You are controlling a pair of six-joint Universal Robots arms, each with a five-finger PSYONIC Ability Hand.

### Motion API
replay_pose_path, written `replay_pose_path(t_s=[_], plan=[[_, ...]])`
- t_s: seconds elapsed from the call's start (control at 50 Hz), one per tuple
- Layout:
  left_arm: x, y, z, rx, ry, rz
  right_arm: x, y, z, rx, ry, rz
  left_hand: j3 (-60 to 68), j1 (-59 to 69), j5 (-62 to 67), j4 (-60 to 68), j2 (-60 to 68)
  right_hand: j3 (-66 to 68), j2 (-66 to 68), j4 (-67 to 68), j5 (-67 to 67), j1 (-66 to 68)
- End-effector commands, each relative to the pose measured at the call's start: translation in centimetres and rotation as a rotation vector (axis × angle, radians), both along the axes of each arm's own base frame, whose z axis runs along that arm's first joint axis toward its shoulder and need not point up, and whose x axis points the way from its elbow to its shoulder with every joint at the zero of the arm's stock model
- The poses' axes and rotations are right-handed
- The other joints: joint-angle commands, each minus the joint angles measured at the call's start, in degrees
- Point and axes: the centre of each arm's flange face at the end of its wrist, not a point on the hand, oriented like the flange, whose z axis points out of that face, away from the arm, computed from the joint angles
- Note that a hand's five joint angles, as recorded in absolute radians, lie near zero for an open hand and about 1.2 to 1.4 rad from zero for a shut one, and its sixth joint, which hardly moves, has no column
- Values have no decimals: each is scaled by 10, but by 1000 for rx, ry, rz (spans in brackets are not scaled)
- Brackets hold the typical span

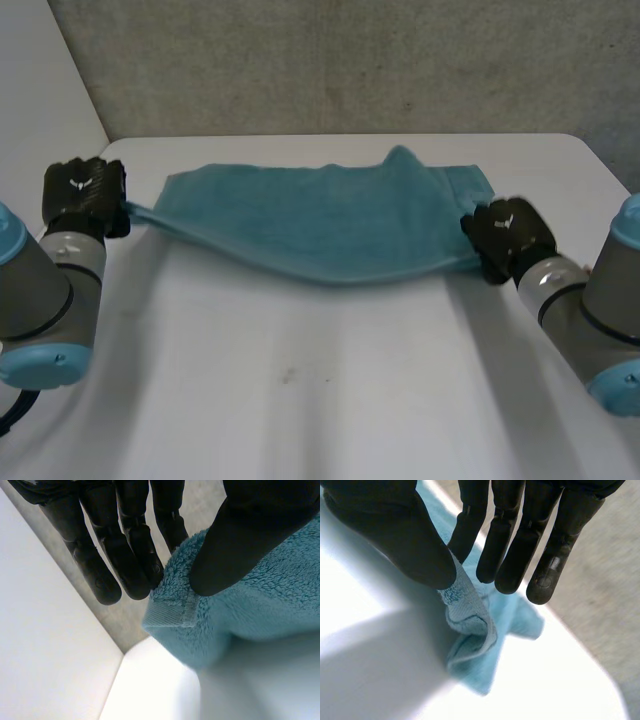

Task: Fold the laundry

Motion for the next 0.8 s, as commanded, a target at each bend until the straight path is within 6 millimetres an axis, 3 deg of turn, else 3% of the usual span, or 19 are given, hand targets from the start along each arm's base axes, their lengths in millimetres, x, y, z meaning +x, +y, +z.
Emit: replay_pose_path(t_s=[0.02, 0.06, 0.14, 0.18, 0.28, 0.4, 0.44, 0.56, 0.66, 0.8], plan=[[16, -3, -4, 20, -2, 44, -7, 6, 9, 48, -40, -30, 114, 159, 145, 115, 112, -378, -376, -379, -360, -265], [17, -3, -3, 20, -2, 48, -11, 5, 19, 38, -88, -50, 114, 159, 145, 115, 112, -460, -458, -460, -441, -347], [20, -3, -2, 21, 1, 56, -21, -2, 32, 41, -200, -98, 114, 159, 145, 115, 112, -497, -496, -498, -479, -384], [20, -3, -3, 23, 1, 57, -43, -17, 37, 61, -283, -188, 114, 159, 145, 115, 112, -503, -501, -503, -484, -390], [21, 1, -1, 26, -1, 57, -65, -20, 31, 151, -302, -253, 114, 159, 145, 115, 112, -497, -496, -498, -479, -384], [21, 2, 2, 20, 0, 56, -66, -24, 24, 157, -265, -197, 114, 159, 145, 115, 112, -479, -477, -480, -461, -366], [22, 0, 4, 12, -2, 61, -64, -30, 2, 186, -195, -145, 114, 159, 145, 115, 112, -464, -462, -464, -446, -351], [31, -6, 7, 0, -6, 93, -62, -45, -20, 222, -116, -112, 114, 159, 145, 115, 112, -393, -391, -394, -375, -280], [47, -15, 17, -35, 3, 145, -60, -51, -36, 289, -123, -118, 114, 159, 145, 115, 112, -393, -391, -394, -375, -280], [45, -14, 15, -27, 6, 136, -47, -55, -39, 334, -225, -122, 114, 159, 145, 115, 112, -385, -383, -385, -366, -272]])
